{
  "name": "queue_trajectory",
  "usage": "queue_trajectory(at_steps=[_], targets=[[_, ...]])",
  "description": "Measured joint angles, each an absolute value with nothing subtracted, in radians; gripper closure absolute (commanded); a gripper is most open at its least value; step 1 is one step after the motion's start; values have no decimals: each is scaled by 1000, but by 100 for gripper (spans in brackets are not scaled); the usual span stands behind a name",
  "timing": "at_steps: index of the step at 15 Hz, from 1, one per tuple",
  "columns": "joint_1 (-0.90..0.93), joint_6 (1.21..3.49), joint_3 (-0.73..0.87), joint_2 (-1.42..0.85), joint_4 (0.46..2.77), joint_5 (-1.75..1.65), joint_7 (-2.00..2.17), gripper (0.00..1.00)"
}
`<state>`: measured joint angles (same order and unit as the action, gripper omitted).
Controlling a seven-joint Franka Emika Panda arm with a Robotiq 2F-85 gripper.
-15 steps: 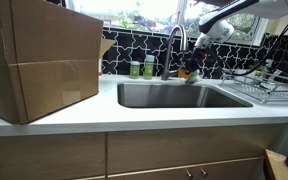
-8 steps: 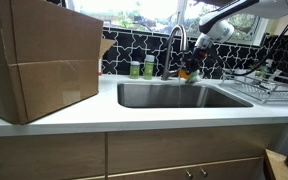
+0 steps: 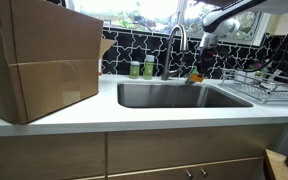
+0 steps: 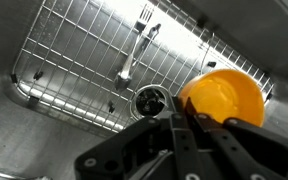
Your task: Open the faucet then place the orange bowl under the faucet and set it back down on the counter
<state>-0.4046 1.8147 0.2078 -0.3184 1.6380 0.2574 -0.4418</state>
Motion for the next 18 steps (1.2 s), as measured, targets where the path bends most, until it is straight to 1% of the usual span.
queue_trajectory(at_steps=[8, 9, 11, 12, 13, 18], targets=[[-329, 1783, 181, -171, 1833, 120, -595, 99], [-314, 1783, 176, -152, 1860, 115, -596, 96], [-291, 1783, 168, -117, 1906, 104, -606, 96], [-285, 1783, 166, -104, 1920, 100, -608, 96], [-282, 1783, 166, -96, 1928, 99, -609, 99], [-267, 1783, 162, -98, 1939, 102, -616, 99]])
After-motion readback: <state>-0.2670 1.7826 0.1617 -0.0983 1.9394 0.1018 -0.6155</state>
